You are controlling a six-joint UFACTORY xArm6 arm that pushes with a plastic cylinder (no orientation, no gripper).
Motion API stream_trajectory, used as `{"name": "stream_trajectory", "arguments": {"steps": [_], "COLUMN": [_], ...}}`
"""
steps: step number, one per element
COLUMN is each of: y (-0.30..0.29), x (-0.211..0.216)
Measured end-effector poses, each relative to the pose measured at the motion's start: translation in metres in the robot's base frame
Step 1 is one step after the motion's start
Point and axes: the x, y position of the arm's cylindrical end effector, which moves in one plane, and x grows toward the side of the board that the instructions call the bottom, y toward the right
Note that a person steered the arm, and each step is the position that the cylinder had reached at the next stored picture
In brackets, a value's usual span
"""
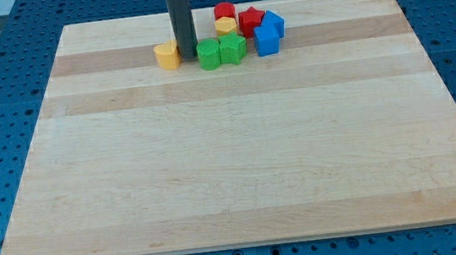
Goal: Move blue triangle above blue cube
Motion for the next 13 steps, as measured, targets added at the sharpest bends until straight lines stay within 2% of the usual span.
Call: {"name": "stream_trajectory", "arguments": {"steps": [1,3,4,8,9,11,12,13], "y": [-0.007,-0.011,-0.028,-0.06,-0.068,-0.066,-0.045,-0.001], "x": [0.006,-0.054,-0.059,0.016,-0.002,-0.089,-0.112,-0.113]}}
